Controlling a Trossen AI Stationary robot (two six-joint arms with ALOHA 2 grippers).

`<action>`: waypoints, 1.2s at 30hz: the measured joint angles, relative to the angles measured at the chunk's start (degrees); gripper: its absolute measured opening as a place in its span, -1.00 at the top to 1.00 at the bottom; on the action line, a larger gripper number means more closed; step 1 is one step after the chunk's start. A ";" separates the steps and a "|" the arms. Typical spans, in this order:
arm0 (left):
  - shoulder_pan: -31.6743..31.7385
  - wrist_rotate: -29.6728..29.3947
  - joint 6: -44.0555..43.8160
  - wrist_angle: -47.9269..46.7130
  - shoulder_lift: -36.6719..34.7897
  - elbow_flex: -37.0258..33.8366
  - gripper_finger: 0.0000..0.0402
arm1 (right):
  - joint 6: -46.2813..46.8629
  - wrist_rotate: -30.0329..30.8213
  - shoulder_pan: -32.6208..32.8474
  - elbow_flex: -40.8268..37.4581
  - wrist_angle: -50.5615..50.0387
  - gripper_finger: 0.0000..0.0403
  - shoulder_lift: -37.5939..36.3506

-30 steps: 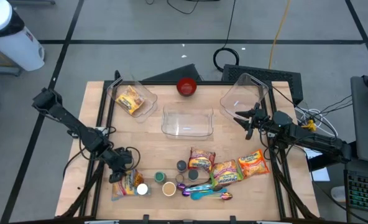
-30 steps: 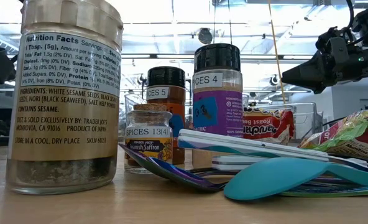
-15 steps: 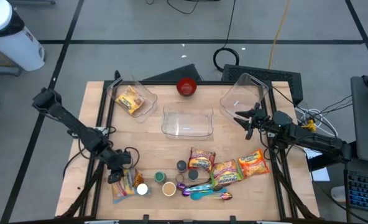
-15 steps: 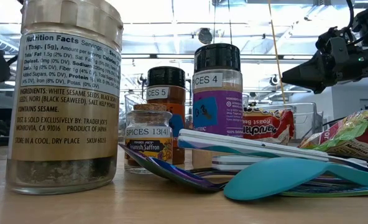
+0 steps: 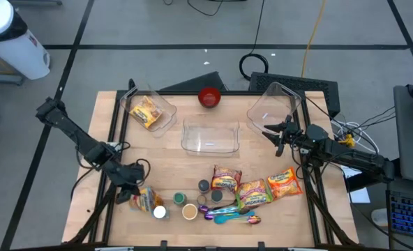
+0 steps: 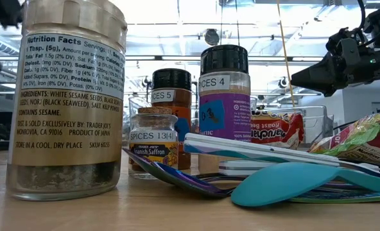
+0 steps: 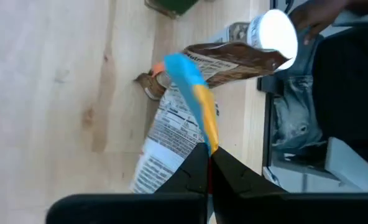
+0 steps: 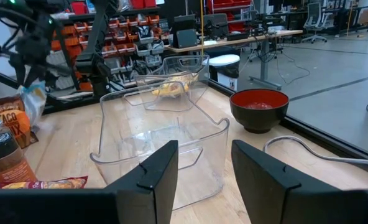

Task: Pick & Place Food Item
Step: Put the blue noodle pack into the left transparent bin

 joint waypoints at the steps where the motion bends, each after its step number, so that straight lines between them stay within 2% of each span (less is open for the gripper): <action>1: 0.00 -0.77 0.51 -1.85 0.00 1.23 0.98 | 0.00 0.00 0.00 0.00 -0.01 0.30 0.00; 11: 0.00 -9.42 5.18 -15.17 0.00 12.67 0.99 | -0.01 -0.01 -0.01 0.00 -0.01 0.30 0.00; 21: 0.57 -17.35 5.41 -21.52 -0.04 22.66 0.98 | 0.00 -0.01 -0.01 0.00 -0.02 0.30 -0.01; 29: 4.94 -22.28 7.91 -21.93 0.00 28.66 0.99 | 0.01 0.00 0.00 0.00 0.00 0.30 0.00; 36: 12.41 -26.76 11.74 -21.49 0.13 32.49 0.99 | 0.02 -0.02 0.00 0.00 0.00 0.30 -0.02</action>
